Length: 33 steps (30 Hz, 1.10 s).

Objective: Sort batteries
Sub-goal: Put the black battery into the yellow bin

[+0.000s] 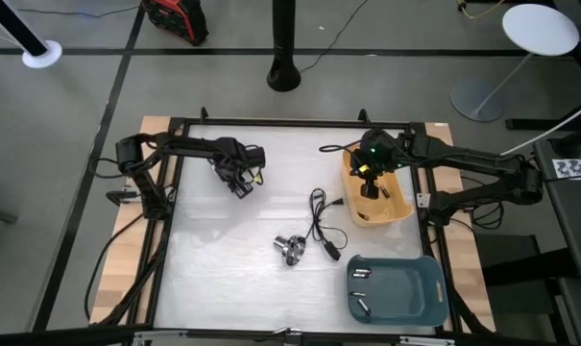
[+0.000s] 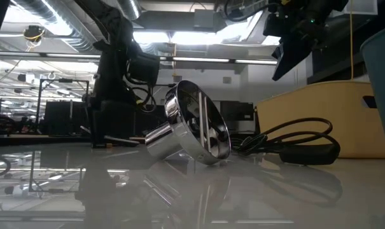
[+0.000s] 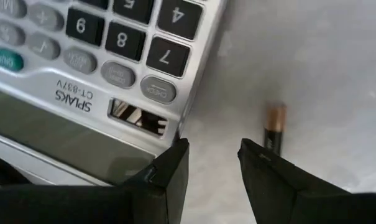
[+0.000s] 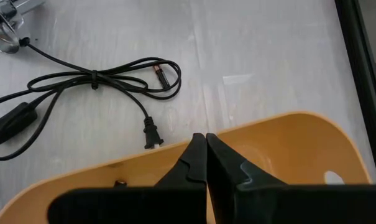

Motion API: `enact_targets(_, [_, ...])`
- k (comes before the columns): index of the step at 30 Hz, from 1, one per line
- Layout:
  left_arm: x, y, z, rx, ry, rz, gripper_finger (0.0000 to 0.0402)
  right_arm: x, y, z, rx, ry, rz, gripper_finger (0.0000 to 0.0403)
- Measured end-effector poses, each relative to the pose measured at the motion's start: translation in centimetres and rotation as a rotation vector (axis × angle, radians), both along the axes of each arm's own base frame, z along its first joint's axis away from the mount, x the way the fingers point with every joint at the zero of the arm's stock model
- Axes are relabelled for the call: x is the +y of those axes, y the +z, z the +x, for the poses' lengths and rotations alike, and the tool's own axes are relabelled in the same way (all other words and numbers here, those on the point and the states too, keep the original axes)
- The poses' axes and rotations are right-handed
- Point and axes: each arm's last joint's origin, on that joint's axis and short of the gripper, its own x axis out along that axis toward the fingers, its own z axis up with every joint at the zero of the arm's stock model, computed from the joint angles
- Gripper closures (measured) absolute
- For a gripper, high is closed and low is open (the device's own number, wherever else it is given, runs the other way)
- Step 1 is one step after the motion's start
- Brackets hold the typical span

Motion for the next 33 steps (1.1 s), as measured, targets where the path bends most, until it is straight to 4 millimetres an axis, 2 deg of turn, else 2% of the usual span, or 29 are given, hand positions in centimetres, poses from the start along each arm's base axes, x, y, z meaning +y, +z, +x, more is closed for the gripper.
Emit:
enact_targets(4, [0.5,0.0,-0.2,-0.023,0.013,-0.058,0.0267,0.0,0.0,0.0,0.003,0.0,0.001,0.0402])
enact_targets(15, [0.0,-0.1,0.0,-0.062,-0.031,-0.166,0.0267,0.0,0.0,0.0,0.002,0.0,0.0,0.0402])
enact_targets(23, [0.4,-0.1,0.9,-0.155,-0.046,-0.13,0.0267,0.0,0.0,0.0,0.002,0.0,0.001,0.0402])
enact_targets(33, [0.4,-0.1,0.9,-0.15,-0.037,-0.13,0.0267,0.0,0.0,0.0,0.002,0.0,0.001,0.0402])
